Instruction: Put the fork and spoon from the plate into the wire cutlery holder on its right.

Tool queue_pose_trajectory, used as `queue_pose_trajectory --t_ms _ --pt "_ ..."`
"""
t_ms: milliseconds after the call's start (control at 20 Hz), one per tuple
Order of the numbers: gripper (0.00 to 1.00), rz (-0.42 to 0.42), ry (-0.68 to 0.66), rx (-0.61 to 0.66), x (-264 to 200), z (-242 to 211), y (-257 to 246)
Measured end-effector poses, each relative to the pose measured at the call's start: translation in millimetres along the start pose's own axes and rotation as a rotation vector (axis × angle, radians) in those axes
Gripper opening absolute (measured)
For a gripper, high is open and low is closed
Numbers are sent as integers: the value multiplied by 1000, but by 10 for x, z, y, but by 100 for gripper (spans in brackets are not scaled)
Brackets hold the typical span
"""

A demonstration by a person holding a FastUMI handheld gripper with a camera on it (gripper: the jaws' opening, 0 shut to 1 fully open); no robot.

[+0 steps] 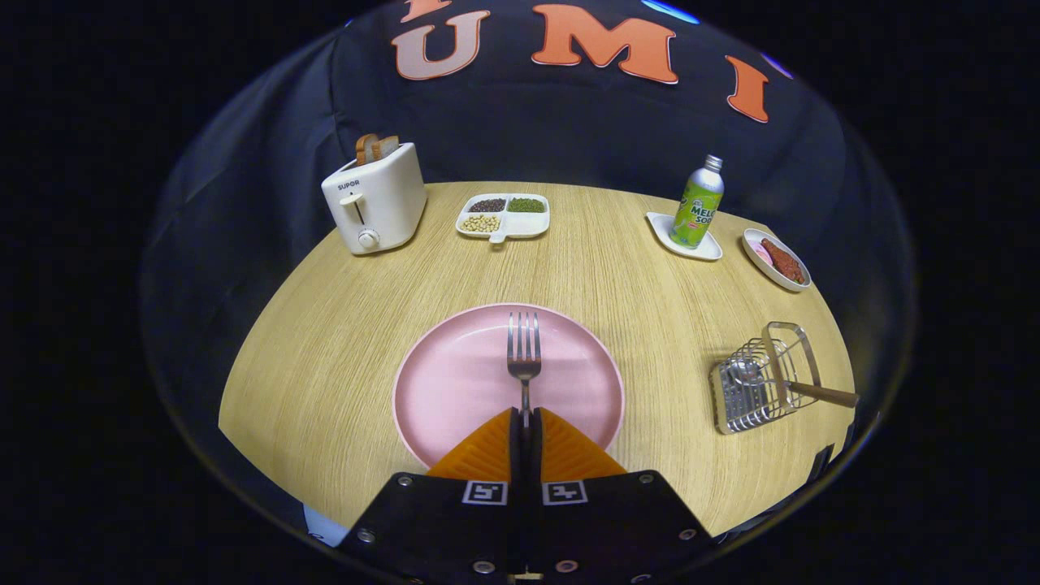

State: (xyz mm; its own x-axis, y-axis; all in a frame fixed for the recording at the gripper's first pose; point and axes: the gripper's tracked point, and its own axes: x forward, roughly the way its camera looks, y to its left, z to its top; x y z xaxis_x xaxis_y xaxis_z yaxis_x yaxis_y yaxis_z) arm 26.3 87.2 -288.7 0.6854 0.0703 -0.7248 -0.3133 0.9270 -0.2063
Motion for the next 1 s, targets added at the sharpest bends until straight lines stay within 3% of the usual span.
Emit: queue_pose_trajectory --t_ms 400,650,1000 --pt "1 -37 63 12 -509 209 -984" --pt "2 -94 97 -59 -785 255 -1594" --pt "2 -107 268 -127 -947 26 -2186"
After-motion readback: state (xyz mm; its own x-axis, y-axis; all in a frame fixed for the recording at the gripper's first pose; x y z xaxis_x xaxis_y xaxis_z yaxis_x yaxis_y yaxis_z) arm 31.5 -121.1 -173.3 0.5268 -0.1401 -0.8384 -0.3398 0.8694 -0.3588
